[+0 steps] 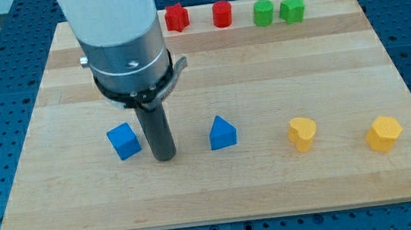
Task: Slightly push the blue triangle towards left
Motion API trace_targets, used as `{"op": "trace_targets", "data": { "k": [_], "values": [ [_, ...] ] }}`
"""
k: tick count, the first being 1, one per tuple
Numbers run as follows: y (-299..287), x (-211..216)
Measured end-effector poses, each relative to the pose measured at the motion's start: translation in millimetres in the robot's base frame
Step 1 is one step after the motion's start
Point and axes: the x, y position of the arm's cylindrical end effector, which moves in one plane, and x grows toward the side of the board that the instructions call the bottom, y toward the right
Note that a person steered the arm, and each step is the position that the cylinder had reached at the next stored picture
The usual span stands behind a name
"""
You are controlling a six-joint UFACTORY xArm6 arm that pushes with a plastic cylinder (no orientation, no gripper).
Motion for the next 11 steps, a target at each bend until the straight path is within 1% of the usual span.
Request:
{"op": "trace_targets", "data": {
  "k": [2,3,4,5,6,7,8,11],
  "values": [
    [0.0,-8.3],
    [21.4,-27.9],
    [53.6,-30.4],
    [98.5,-50.6],
    [138.5,-57.2],
    [144.1,-32.2],
    [111.7,-28.4],
    [104.3,-21.7]
  ]
}}
